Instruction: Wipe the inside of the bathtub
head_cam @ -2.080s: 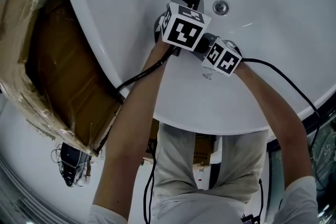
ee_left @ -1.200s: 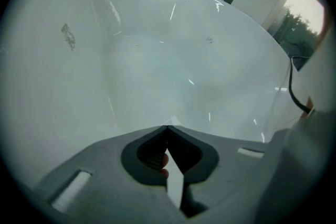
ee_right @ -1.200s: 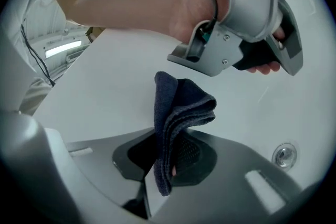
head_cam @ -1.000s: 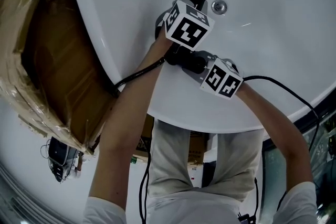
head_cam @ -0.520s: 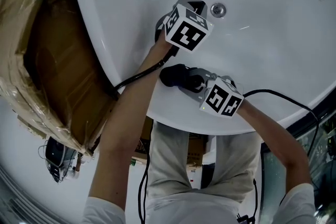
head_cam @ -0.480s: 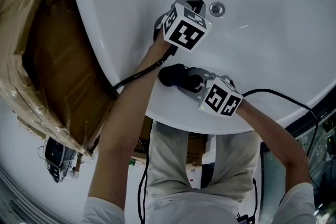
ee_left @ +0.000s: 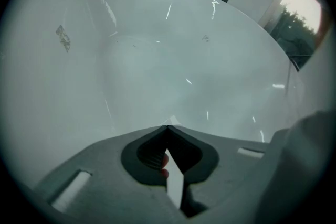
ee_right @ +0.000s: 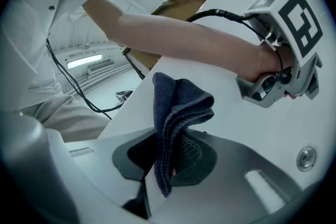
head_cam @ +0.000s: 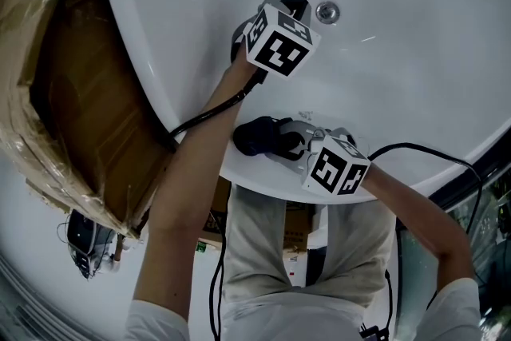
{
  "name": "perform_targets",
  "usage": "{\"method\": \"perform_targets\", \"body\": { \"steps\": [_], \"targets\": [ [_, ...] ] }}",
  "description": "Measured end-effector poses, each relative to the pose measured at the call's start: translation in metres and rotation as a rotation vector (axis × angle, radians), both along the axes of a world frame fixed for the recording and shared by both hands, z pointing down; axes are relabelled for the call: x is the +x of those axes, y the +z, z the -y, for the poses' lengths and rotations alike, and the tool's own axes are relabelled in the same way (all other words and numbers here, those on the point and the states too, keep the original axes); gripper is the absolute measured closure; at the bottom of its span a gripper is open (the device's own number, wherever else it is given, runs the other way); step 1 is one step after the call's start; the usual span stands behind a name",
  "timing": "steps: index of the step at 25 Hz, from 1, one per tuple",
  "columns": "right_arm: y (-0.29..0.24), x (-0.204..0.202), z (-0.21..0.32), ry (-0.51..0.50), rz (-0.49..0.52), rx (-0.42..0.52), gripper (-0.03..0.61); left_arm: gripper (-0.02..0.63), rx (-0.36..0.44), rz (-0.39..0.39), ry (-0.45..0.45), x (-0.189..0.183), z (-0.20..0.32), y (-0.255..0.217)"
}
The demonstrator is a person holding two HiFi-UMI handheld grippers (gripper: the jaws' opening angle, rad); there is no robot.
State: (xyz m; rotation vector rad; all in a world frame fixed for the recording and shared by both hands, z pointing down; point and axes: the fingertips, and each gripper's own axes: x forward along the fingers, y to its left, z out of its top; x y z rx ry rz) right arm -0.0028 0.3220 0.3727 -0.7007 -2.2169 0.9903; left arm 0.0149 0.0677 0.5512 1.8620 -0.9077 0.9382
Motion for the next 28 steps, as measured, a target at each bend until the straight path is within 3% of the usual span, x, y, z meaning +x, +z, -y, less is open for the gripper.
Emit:
{"method": "perform_targets", "body": {
  "steps": [9, 16, 19, 24, 28],
  "targets": [
    [-0.027, 0.002, -0.007, 0.035, 0.035, -0.061, 0.525, 0.614, -0.005, 0.002, -0.005, -0.001, -0.001, 0.001],
    [-0.045, 0.009, -0.007, -0.023, 0.114, -0.162, 0.523, 0.614, -0.009, 0.005, 0.006, 0.001, -0.004, 0.002],
    [-0.034, 0.011, 0.001, -0.047, 0.116, -0.120, 0.523, 0.614, -0.005, 0.006, 0.011, 0.001, -0.001, 0.002],
    [-0.001, 0.014, 0.013, -0.093, 0.083, 0.052, 0.524, 0.614, -0.013, 0.001, 0.030, 0.004, -0.006, 0.002],
    [0.037, 0.021, 0.021, -0.094, 0.039, 0.112, 0.525, 0.614, -0.019, 0.025, 0.048, 0.001, -0.011, 0.003]
  ]
}}
